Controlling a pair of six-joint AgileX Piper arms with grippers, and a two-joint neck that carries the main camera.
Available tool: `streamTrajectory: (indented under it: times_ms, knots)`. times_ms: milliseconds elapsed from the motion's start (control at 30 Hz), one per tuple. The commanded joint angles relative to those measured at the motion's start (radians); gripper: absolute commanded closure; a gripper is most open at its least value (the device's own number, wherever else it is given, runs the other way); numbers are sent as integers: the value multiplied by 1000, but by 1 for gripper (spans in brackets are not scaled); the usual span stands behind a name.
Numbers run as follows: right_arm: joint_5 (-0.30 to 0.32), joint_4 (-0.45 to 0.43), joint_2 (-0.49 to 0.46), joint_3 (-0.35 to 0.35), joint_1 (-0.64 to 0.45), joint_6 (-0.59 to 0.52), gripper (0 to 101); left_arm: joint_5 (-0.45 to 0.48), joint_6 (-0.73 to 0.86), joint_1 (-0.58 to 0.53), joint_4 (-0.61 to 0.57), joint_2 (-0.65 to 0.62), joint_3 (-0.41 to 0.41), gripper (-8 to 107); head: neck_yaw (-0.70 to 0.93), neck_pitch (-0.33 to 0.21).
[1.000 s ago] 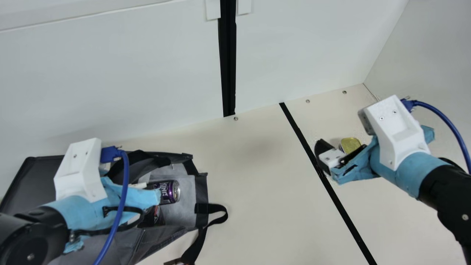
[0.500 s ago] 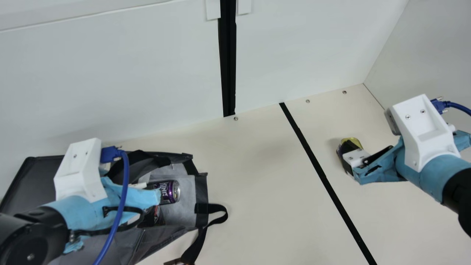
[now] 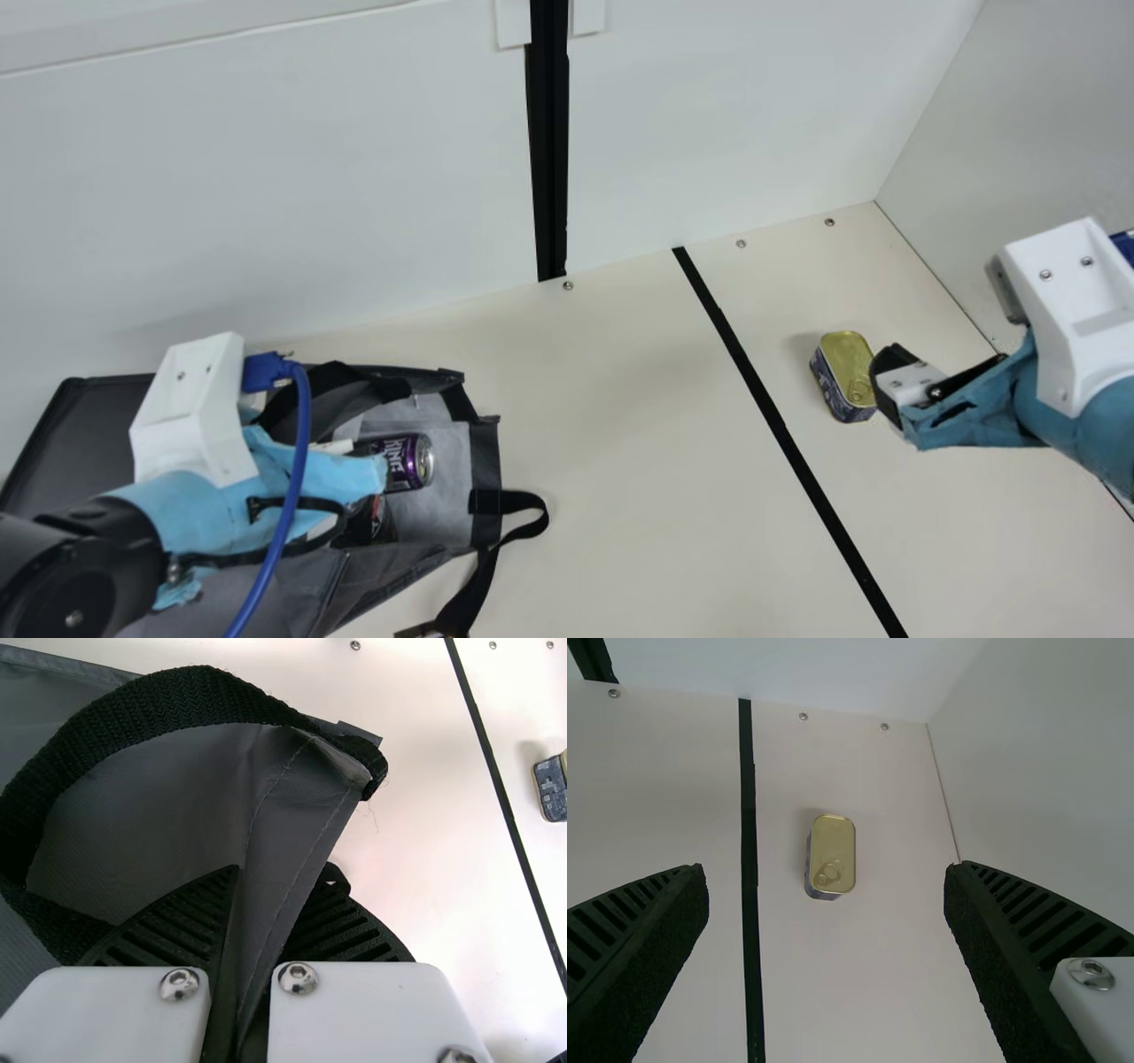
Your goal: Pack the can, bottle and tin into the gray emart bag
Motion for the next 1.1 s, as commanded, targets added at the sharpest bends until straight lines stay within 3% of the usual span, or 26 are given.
streamTrajectory:
  times_ms: [0,633,1067]
  knots:
    - [14,-6,-1,-11,-5,2,10,0,0,0,0,0,0,89,-1,-23]
    - [187,-23,3,-140,-41,61,10,0,0,0,0,0,0,89,-1,-23]
    - [191,5,-13,-109,-57,102,10,0,0,0,0,0,0,89,-1,-23]
